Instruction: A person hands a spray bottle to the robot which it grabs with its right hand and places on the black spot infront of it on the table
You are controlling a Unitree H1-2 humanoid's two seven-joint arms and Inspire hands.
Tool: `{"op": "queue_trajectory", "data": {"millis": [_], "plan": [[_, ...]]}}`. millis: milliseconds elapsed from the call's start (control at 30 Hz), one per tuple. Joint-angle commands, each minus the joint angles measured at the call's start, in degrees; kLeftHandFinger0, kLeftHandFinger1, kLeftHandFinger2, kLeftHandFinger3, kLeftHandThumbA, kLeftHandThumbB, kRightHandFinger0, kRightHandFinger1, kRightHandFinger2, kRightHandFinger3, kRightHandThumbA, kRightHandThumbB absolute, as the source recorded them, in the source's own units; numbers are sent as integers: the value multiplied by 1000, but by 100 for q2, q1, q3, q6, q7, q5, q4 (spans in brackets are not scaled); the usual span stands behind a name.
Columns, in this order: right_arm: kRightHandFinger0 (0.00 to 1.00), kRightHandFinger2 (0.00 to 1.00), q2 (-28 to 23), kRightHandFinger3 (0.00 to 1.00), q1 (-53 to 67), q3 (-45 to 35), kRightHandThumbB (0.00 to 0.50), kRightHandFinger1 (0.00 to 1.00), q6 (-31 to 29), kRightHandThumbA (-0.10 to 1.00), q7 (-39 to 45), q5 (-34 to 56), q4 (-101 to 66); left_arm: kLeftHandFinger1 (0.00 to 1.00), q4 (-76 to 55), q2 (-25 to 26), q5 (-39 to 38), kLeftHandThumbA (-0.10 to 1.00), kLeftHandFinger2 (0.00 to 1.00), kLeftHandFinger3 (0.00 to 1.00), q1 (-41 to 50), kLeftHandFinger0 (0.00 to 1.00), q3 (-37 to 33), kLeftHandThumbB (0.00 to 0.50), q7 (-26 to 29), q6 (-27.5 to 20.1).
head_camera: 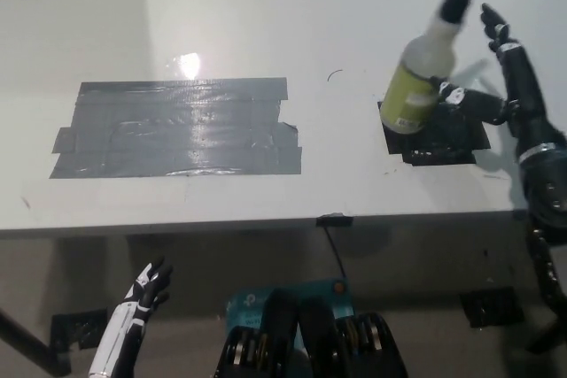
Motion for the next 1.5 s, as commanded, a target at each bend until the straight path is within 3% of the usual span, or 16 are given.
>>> {"op": "queue_trajectory", "data": {"millis": [0,233,500,600,733,767,900,933,967,1167,1267,1467], "plan": [[1000,1000,-233,1000,87,-209,500,1000,457,809,393,379,-882,1000,-120,61,-51,994,1000,1000,-18,1000,65,7,-28,-151],[1000,1000,-467,1000,878,-321,499,1000,848,774,890,948,-2883,1000,-128,110,-54,988,1000,1000,-142,1000,104,4,-39,-109],[1000,1000,-784,1000,1811,-468,500,1000,1237,846,1004,1066,-4293,1000,-108,107,-87,984,1000,1000,-143,1000,100,3,-57,-158],[1000,1000,-470,1000,2665,-774,500,1000,1033,803,835,1859,-5097,1000,-85,147,-102,989,1000,1000,-230,1000,129,0,-71,-128],[1000,1000,-136,1000,3403,-447,493,1000,603,1000,794,1536,-5729,1000,-26,155,-48,996,1000,1000,-261,1000,122,3,-66,-178],[1000,1000,16,1000,3635,-252,480,1000,430,1000,790,1330,-5828,1000,-13,157,-36,1000,1000,1000,-246,1000,115,7,-69,-223],[1000,1000,480,1000,4292,422,469,1000,-147,1000,859,808,-5446,1000,-1,110,17,1000,1000,1000,-81,1000,62,19,-52,-334],[1000,1000,525,1000,4352,537,447,1000,-165,1000,908,831,-5265,1000,-14,97,33,1000,1000,1000,-61,1000,53,30,-44,-307],[1000,1000,521,1000,4398,653,422,1000,-246,1000,933,653,-5038,1000,-41,84,41,1000,1000,1000,-38,1000,45,34,-41,-273],[1000,1000,462,1000,4335,875,418,1000,-675,1000,930,323,-3508,1000,-112,78,26,1000,1000,1000,-19,1000,45,64,-58,-92],[1000,1000,369,1000,4270,866,386,1000,-775,1000,1003,362,-3125,1000,-147,68,11,1000,1000,1000,-8,1000,53,71,-59,-47],[1000,1000,325,1000,4286,846,413,1000,-669,1000,1046,379,-2998,1000,-164,91,18,1000,1000,1000,62,1000,35,56,-82,-118]]}}
